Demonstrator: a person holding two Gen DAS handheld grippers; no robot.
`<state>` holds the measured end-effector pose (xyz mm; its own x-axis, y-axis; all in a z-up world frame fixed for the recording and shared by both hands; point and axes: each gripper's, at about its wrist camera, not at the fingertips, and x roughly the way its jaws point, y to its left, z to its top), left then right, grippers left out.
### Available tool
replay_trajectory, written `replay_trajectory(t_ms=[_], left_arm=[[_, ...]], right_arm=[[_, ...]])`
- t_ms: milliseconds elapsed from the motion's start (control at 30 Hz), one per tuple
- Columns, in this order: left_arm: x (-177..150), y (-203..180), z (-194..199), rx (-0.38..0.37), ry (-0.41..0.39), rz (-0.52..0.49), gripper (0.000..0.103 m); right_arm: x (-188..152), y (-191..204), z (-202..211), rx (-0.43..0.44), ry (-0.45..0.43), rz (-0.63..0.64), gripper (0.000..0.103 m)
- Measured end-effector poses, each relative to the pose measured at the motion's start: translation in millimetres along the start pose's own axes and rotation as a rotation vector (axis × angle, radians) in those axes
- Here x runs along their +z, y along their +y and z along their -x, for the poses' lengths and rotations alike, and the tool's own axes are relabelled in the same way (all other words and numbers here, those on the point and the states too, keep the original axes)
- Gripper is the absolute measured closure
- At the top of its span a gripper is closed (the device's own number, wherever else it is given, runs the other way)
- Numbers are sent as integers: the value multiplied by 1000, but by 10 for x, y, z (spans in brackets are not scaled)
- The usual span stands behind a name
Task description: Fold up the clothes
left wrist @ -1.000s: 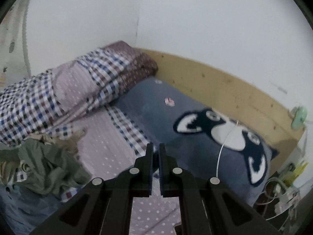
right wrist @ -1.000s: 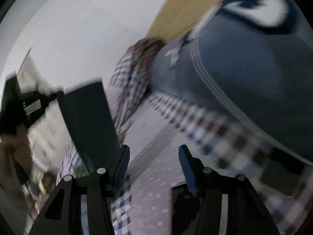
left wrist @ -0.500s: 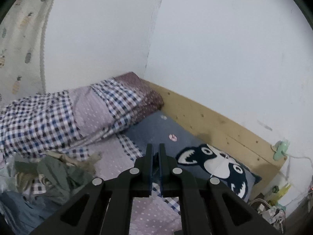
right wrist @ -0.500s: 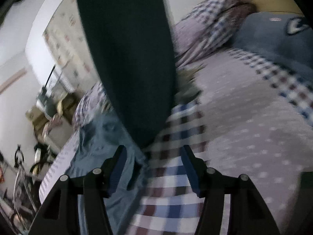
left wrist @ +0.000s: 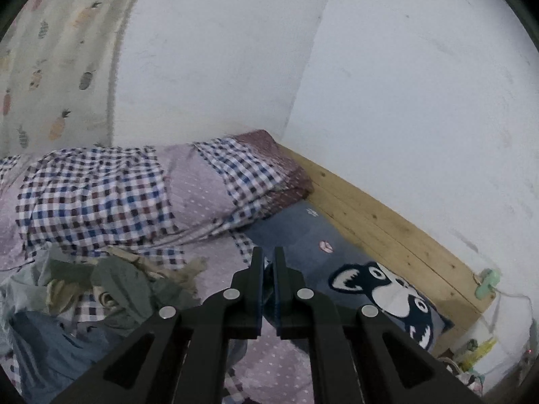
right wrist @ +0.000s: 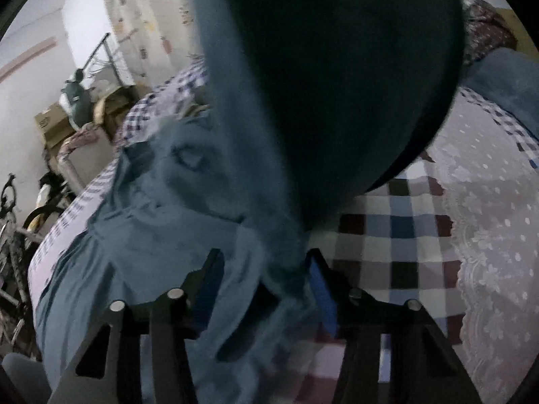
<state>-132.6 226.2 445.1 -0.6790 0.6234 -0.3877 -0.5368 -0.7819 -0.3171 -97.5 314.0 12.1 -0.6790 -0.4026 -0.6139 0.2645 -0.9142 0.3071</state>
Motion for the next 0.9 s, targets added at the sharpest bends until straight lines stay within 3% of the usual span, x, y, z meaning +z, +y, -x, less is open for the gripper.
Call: replay_trajectory(t_ms=[100, 167, 233, 433, 500, 600, 733, 800, 900], left_arm=[[57, 343, 106, 57, -30, 30, 99], [86, 582, 178, 98, -47, 46, 99], [68, 843, 254, 145, -62, 62, 99], [-352, 2013, 736, 259, -118, 197, 99], [-663, 2487, 901, 294, -134, 243, 99], [-1384, 3333, 1127, 340, -152, 333, 99], [-2633, 4435, 1042, 447, 13, 501, 100], [-3146, 4792, 1059, 498, 69, 573, 103], [-3523, 5081, 1203, 508, 42, 649, 103]], right_arm=[[9, -65, -85, 19, 23, -25, 62], [-19, -78, -186, 24, 60, -26, 82], [-48, -64, -246, 27, 83, -10, 93], [-100, 97, -256, -14, 80, 88, 97], [-120, 134, -268, -39, 86, 112, 97], [-148, 156, -290, -65, 94, 136, 97], [-164, 181, -367, -86, 110, 144, 97], [-167, 194, -420, -93, 121, 142, 97], [-170, 168, -415, -105, 127, 147, 97]])
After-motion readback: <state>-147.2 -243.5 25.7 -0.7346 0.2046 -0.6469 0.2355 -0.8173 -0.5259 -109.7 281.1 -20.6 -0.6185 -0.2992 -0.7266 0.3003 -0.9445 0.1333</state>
